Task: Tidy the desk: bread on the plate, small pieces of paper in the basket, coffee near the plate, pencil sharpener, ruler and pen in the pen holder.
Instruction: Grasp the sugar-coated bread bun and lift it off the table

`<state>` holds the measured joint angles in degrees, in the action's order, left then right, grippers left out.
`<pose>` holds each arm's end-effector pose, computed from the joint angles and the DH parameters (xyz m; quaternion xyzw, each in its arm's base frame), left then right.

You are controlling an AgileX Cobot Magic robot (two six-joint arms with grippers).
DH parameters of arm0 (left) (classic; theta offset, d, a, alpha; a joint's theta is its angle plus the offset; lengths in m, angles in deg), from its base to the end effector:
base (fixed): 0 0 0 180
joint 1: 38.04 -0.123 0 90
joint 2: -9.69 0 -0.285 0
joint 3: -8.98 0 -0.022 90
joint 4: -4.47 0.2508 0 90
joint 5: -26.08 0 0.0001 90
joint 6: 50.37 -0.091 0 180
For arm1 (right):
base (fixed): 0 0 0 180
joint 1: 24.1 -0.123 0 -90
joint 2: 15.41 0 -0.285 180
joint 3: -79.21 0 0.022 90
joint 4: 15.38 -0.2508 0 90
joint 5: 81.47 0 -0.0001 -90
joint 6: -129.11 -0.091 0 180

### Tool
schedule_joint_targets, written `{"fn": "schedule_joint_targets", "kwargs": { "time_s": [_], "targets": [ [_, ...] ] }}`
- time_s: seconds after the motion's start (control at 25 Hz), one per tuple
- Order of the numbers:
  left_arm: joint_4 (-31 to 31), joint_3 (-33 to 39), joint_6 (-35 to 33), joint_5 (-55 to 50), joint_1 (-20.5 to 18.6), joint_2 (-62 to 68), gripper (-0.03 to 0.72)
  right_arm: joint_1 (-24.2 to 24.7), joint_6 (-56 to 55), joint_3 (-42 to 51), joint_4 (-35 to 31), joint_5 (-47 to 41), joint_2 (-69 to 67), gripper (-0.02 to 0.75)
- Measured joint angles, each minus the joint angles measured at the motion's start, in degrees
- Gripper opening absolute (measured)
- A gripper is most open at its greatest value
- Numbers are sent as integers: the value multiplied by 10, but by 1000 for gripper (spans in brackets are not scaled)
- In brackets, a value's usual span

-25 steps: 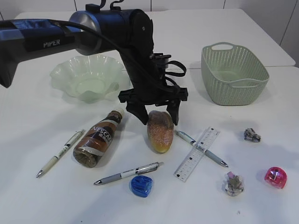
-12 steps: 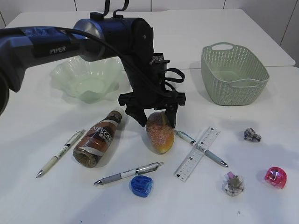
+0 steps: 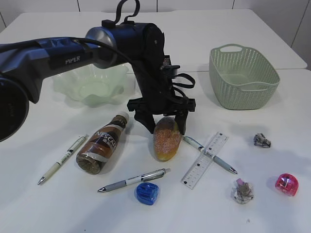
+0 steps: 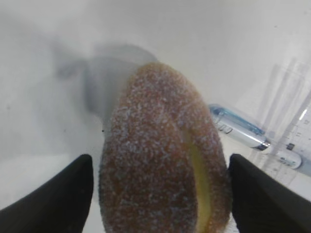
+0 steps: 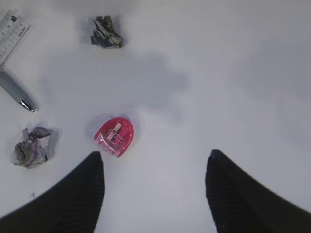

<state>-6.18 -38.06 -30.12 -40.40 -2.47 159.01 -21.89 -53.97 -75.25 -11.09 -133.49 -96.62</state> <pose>0.4081 -0.3108 0.1487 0.1038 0.9859 -0.1237 0.0448 0.2355 -0.0145 0.2688 0.0281 0.9819 -0.0318 0.1843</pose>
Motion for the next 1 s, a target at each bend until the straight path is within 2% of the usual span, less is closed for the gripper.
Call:
{"fn": "schedule_joint_targets", "kwargs": {
  "time_s": [0.2, 0.44, 0.6, 0.68, 1.0],
  "targets": [
    [1, -2, 0, -19, 0, 10, 543, 0, 0, 0, 0, 1, 0, 512],
    [19, -17, 0, -32, 0, 11, 351, 0, 0, 0, 0, 1, 0, 512],
    [29, -46, -6, -33, -1, 11, 253, 0, 0, 0, 0, 1, 0, 512],
    [31, -60, -24, -35, -1, 11, 224, 0, 0, 0, 0, 1, 0, 512],
    [31, -73, -42, -40, -5, -35, 214, 0, 1, 0, 0, 1, 0, 512]
  ]
}}
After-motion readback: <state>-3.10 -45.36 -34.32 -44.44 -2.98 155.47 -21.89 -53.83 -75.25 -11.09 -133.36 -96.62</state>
